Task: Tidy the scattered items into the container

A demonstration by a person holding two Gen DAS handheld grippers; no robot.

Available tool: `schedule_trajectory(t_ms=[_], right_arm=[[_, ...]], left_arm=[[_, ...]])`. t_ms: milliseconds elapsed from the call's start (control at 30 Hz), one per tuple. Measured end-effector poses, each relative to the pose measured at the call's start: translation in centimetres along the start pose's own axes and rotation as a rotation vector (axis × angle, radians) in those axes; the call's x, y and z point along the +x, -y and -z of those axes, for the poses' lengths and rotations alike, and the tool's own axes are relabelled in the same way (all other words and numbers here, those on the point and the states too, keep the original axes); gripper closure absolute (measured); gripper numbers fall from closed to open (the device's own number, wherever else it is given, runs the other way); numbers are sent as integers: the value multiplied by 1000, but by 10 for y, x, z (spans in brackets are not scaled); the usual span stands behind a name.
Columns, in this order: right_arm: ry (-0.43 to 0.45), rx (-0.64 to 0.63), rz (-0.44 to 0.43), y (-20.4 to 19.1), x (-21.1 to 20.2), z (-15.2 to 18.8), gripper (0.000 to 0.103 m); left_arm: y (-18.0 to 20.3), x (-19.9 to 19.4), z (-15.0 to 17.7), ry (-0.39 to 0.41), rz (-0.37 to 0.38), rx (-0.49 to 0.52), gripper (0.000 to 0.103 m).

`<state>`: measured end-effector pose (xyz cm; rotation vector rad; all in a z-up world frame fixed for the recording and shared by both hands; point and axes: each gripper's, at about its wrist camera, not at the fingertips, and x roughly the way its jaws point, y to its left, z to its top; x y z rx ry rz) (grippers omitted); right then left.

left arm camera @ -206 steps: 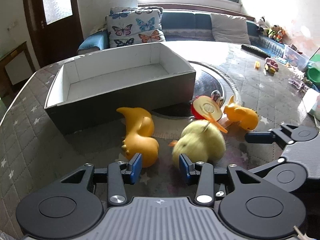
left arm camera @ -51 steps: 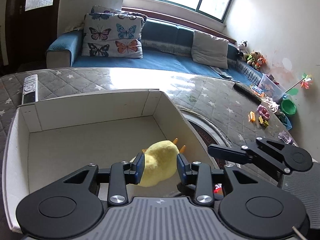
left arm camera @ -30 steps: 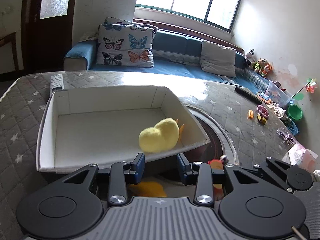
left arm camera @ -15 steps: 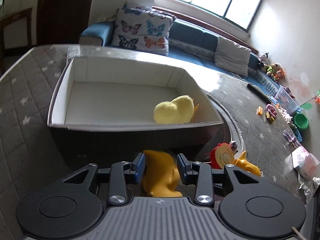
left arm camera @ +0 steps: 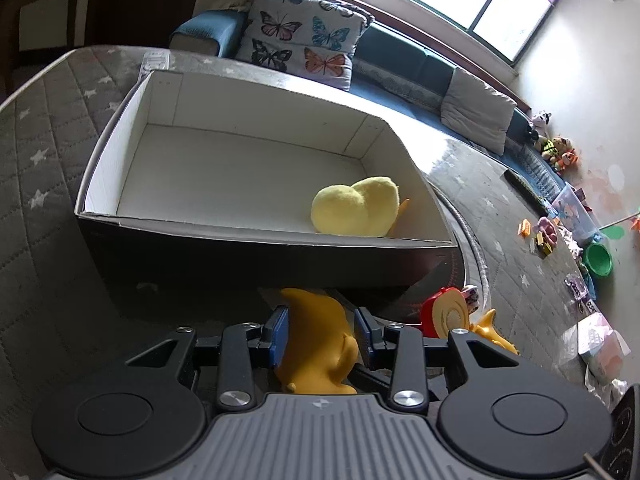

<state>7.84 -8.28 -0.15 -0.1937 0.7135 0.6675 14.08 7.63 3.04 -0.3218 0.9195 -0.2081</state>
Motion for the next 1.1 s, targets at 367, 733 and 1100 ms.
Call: schedule_trajectory(t_ms=[367,733,1100], right_arm=[[-26,5,-21,6,0,3,57],[-37,-34,-43,8,-5,7,57],[-17,-61,-47,2,-18,7,57]], left_arm=[[-8,15,-3,-43,15,-88,64],[-4,29,-6,-68,1,-105,62],[-5,14,-2,-38,15,-132,63]])
